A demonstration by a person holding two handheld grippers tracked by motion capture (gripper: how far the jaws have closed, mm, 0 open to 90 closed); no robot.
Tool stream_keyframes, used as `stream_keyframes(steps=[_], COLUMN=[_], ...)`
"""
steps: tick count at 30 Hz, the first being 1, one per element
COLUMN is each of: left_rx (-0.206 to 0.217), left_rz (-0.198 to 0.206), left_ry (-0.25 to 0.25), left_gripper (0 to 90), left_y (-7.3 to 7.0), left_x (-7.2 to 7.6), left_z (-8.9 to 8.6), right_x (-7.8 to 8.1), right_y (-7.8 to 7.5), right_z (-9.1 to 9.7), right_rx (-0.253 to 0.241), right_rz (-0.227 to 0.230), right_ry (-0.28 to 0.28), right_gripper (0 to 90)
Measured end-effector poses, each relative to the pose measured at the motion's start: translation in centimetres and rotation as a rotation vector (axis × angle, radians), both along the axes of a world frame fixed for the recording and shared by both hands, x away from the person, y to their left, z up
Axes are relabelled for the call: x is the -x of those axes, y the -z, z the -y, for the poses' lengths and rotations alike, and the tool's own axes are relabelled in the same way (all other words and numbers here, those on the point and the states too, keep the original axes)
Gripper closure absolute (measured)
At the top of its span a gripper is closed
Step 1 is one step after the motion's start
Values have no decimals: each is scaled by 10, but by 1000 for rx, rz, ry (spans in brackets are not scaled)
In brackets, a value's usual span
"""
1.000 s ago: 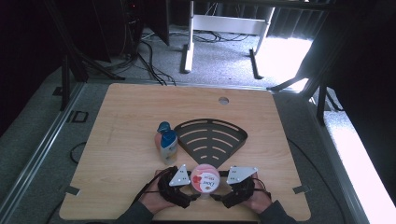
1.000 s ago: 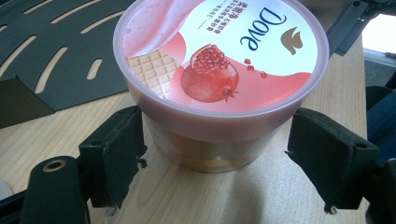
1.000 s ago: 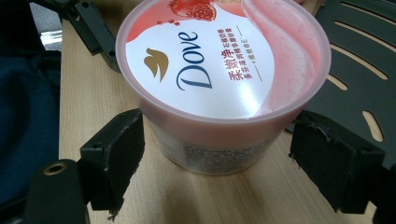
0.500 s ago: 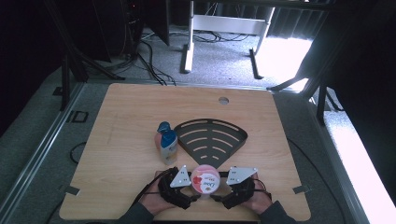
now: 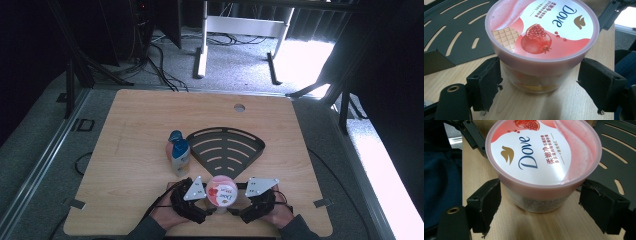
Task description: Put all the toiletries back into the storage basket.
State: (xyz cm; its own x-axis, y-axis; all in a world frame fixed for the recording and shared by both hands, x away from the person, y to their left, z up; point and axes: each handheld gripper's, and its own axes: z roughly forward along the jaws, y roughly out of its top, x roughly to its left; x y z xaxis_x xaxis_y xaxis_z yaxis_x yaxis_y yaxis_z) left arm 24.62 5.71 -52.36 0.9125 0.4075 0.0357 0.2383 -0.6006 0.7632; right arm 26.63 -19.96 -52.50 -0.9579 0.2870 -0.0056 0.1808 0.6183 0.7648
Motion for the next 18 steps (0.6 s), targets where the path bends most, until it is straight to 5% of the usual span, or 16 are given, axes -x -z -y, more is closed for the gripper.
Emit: stream_keyframes(steps=[18], left_rx=[-30], left_rz=[7], left_ry=[-26], left_gripper=[193], left_y=[-4], left_x=[-8], left_z=[8], right_x=[-14], right_y=[-4], right_z=[3], right_rx=[31], right_rz=[7], right_ry=[-18], right_gripper=[174])
